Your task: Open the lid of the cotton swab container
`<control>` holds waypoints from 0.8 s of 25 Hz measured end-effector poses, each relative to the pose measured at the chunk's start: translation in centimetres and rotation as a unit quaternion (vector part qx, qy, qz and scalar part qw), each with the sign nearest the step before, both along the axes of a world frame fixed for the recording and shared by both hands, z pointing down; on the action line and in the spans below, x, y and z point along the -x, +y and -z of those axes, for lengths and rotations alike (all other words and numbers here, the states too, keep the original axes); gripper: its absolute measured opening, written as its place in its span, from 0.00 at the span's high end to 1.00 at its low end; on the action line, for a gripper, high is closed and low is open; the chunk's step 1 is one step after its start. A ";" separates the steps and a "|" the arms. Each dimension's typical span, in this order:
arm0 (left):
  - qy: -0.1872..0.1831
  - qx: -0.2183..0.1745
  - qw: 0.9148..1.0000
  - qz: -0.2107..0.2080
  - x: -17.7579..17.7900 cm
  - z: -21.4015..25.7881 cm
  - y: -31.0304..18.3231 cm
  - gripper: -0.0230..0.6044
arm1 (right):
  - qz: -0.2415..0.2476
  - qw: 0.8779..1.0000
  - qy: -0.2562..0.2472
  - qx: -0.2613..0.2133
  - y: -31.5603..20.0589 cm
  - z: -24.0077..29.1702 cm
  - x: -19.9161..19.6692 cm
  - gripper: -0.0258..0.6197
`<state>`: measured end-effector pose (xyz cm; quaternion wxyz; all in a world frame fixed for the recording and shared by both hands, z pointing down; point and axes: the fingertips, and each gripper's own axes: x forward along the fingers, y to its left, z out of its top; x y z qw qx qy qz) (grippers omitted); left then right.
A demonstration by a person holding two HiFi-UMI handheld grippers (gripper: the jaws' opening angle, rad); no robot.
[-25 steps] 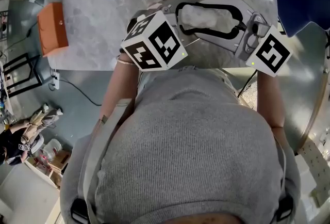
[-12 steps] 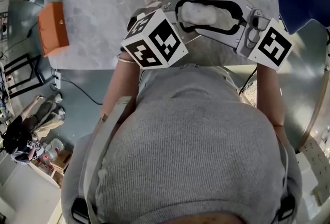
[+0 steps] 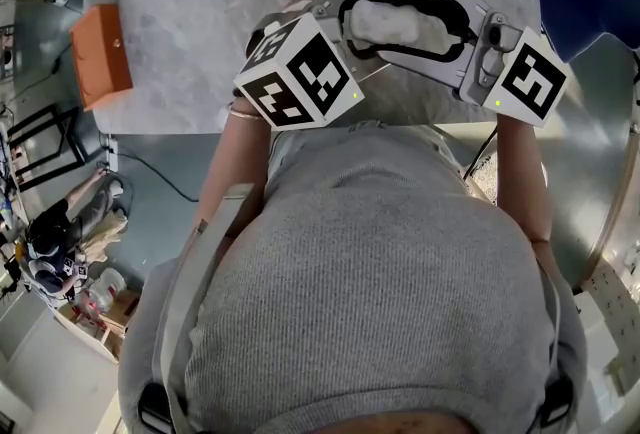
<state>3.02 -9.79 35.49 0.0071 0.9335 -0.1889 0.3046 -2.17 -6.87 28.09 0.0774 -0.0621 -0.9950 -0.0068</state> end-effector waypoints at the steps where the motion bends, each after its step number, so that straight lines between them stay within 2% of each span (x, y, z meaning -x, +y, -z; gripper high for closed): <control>1: 0.001 0.000 1.000 0.000 0.0 0.0 0.0 0.57 | 0.000 1.000 -0.001 0.002 0.0 0.0 0.0 0.63; 10: -0.004 -0.010 1.000 0.005 0.1 0.0 -0.1 0.57 | 0.006 1.000 -0.007 0.019 -0.1 0.1 0.0 0.63; 20: 0.005 -0.001 1.000 0.005 0.2 0.0 -0.1 0.57 | 0.003 0.999 -0.003 0.047 -0.3 0.1 0.1 0.63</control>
